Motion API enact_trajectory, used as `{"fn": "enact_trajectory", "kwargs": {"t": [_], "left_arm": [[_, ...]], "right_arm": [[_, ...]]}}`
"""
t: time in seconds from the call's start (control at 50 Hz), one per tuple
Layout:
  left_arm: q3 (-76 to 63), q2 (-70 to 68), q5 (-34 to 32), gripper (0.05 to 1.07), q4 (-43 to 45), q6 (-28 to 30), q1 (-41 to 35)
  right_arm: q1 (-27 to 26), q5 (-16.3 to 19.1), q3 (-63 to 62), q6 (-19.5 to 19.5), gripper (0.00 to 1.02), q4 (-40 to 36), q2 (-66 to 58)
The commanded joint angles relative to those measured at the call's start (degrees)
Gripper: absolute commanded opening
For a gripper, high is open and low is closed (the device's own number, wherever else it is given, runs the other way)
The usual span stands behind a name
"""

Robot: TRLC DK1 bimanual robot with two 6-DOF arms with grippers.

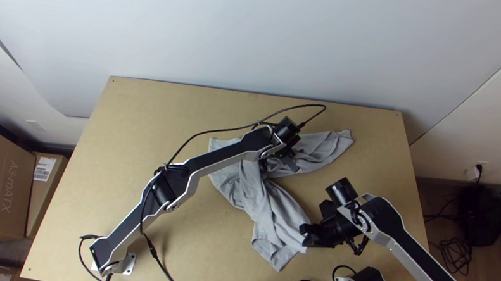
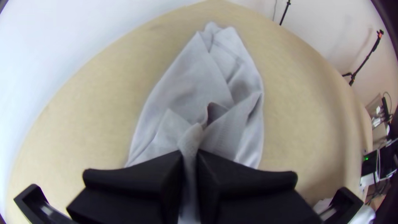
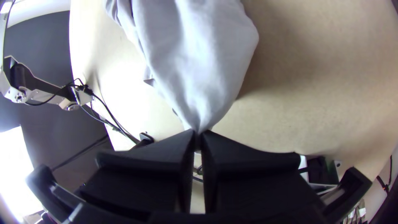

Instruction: Fold the t-shirt

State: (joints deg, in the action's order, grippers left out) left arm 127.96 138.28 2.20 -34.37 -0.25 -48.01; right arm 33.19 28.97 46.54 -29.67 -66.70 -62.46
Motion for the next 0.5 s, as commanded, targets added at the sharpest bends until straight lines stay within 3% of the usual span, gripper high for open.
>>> {"fn": "enact_trajectory", "kwargs": {"t": [0.0,0.24,0.48], "left_arm": [[1.0,-3.6,0.5,0.08,-0.8,-3.1,1.9],[0.3,-15.1,0.4,0.08,-8.3,-8.8,8.4],[-2.5,-27.6,-0.3,0.08,-11.7,-12.1,18.4]], "right_arm": [[-4.5,-0.2,1.4,2.4,0.03,-0.1,0.5],[-18.2,0.0,6.0,9.4,0.03,1.7,-3.2],[-20.7,-1.2,27.9,9.5,0.03,5.3,-25.4]]}}
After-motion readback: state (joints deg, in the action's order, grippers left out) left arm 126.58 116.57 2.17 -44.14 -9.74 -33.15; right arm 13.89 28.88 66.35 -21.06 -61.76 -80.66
